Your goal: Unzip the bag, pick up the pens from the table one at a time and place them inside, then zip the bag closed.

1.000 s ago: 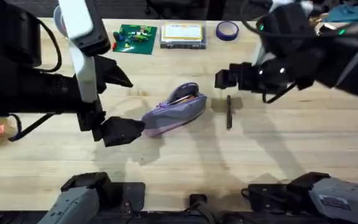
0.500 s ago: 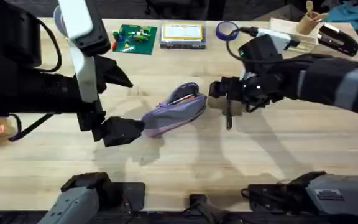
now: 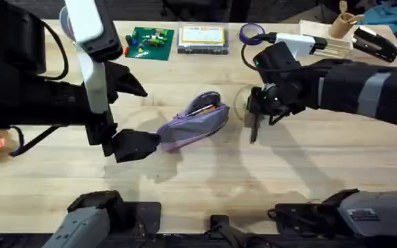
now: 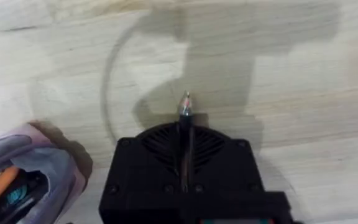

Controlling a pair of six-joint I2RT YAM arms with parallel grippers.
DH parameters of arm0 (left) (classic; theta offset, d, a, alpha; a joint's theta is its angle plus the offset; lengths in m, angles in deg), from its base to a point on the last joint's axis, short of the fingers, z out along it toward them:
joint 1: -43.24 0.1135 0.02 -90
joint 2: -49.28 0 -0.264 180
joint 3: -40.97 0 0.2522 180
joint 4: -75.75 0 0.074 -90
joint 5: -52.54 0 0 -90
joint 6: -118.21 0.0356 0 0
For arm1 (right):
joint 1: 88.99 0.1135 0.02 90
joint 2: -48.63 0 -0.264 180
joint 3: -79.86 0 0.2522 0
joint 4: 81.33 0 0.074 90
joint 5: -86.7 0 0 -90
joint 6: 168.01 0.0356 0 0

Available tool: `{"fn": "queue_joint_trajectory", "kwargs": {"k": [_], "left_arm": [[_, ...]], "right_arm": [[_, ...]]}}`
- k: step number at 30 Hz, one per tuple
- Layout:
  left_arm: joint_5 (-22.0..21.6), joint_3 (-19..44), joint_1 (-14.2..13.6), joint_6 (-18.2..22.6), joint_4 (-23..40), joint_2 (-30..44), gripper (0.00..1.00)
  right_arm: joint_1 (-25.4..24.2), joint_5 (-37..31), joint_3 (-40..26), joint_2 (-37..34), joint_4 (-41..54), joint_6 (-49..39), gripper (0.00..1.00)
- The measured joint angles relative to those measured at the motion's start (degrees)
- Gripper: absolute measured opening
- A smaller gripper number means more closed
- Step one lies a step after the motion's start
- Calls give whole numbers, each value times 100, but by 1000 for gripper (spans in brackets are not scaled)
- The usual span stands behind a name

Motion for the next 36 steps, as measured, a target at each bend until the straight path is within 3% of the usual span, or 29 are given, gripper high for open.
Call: {"fn": "queue_joint_trajectory", "kwargs": {"k": [10, 22, 26, 36], "left_arm": [[0, 0, 0, 0, -2, 0, 993], [0, 0, 0, 0, -1, 0, 993], [-2, 0, 0, 0, -2, 0, 993], [0, 0, 0, 1, 0, 0, 994]], "right_arm": [[42, 46, -109, 11, 199, -76, 35], [85, 193, -1108, 1278, 260, -1911, 31], [85, 547, -1215, 1698, 260, -2920, 31], [85, 3017, -1215, 1908, 302, -6957, 31]]}}
